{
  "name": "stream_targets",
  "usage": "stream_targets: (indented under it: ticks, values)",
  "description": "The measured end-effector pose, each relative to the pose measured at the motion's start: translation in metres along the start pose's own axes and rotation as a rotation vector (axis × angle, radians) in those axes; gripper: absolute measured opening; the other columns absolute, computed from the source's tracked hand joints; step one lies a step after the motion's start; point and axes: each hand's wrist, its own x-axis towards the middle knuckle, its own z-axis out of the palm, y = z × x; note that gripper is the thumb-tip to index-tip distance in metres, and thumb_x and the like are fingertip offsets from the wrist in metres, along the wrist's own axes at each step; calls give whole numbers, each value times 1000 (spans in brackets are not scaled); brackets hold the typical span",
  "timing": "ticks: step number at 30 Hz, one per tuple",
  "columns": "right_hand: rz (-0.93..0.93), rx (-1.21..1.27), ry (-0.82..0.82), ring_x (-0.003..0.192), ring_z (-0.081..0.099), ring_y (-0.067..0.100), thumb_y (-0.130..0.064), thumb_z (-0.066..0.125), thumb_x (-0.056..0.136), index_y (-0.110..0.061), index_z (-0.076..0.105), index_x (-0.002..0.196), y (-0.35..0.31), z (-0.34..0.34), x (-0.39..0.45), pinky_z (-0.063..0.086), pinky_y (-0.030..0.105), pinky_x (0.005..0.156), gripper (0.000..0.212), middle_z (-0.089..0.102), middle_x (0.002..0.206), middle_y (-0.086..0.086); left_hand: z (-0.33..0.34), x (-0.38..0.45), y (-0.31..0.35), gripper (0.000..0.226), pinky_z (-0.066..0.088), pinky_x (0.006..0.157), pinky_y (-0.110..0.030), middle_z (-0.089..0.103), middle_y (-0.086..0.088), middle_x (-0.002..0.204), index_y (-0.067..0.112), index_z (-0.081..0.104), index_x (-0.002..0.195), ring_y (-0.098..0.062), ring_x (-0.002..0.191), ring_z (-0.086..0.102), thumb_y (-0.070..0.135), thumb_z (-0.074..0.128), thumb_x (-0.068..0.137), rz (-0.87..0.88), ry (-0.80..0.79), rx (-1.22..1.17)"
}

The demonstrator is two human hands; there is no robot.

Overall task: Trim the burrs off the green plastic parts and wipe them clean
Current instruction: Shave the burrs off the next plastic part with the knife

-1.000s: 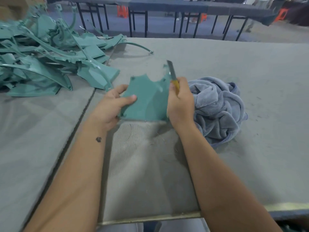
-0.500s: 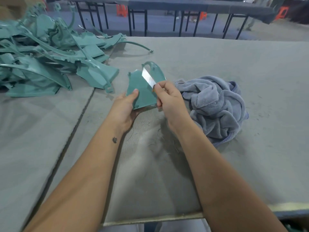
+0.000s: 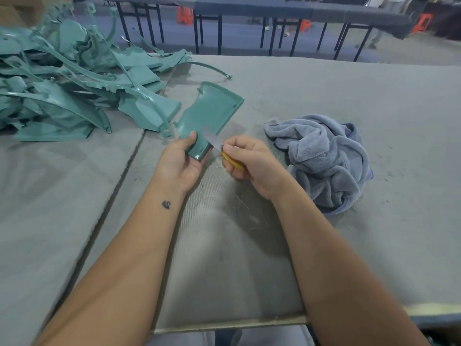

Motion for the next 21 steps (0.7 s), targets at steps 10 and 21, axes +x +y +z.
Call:
stream_targets:
  ticks: [10, 21]
  values:
    - [-24, -224, 49, 39, 35, 3, -12, 57, 97, -10, 60, 67, 8, 10, 2, 30, 14, 43, 30, 45, 43, -7, 1, -1, 0, 21, 59, 56, -32, 74, -16, 81, -1, 58, 103, -23, 70, 73, 1, 37, 102, -10, -26, -80]
    - [-76, -194, 103, 44, 34, 7, -11, 55, 98, -9, 59, 68, 15, 7, 4, 31, 17, 47, 31, 43, 44, -6, -1, 1, -1, 20, 58, 73, -36, 67, -16, 96, 1, 57, 98, -23, 80, 68, 2, 37, 102, -14, -7, -28]
